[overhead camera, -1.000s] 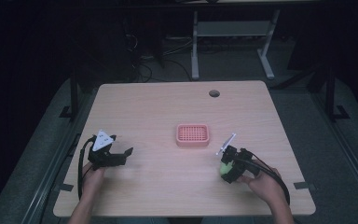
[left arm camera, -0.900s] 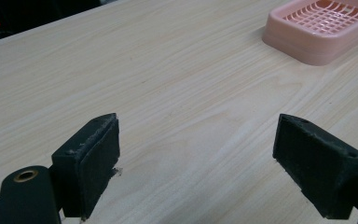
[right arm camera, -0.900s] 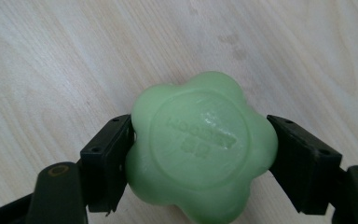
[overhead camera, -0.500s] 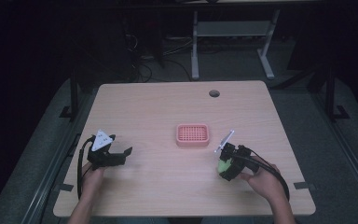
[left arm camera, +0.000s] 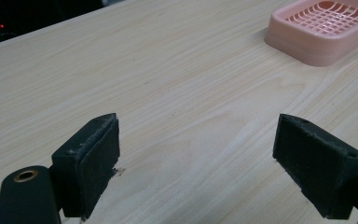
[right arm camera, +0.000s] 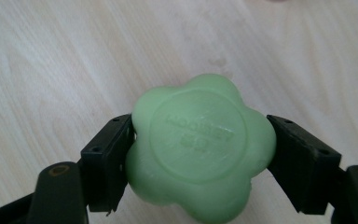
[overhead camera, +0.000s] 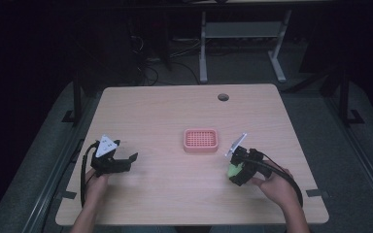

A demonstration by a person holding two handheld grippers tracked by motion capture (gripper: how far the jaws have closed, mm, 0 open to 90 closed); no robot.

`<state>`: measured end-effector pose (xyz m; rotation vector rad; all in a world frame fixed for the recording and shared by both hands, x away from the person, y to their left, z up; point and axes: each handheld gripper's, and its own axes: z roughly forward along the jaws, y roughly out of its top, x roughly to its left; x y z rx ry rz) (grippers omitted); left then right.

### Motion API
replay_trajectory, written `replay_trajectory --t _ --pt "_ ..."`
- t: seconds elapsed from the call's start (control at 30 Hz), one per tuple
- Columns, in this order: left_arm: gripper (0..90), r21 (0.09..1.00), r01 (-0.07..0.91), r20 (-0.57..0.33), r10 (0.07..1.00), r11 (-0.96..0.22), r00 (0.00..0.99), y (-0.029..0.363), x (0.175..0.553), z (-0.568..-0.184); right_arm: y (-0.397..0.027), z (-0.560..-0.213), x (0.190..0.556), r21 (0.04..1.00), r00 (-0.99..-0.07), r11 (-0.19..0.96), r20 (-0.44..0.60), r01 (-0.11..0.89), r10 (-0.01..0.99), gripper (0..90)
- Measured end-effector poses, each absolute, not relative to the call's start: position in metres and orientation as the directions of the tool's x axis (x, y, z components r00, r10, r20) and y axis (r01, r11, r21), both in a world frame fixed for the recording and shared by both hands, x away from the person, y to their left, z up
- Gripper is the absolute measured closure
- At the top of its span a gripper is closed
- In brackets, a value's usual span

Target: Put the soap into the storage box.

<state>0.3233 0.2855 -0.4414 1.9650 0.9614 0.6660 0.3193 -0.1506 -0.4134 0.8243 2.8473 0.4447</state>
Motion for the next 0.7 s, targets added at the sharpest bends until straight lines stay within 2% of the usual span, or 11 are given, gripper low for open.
replay_trajectory --t 0.7 --pt "14.3 0.851 0.380 0.097 0.818 -0.364 0.566 0.286 0.323 -0.441 -0.134 -0.387 0.352 0.377 -0.857 0.802 -0.040 0.463 0.513 26.1"
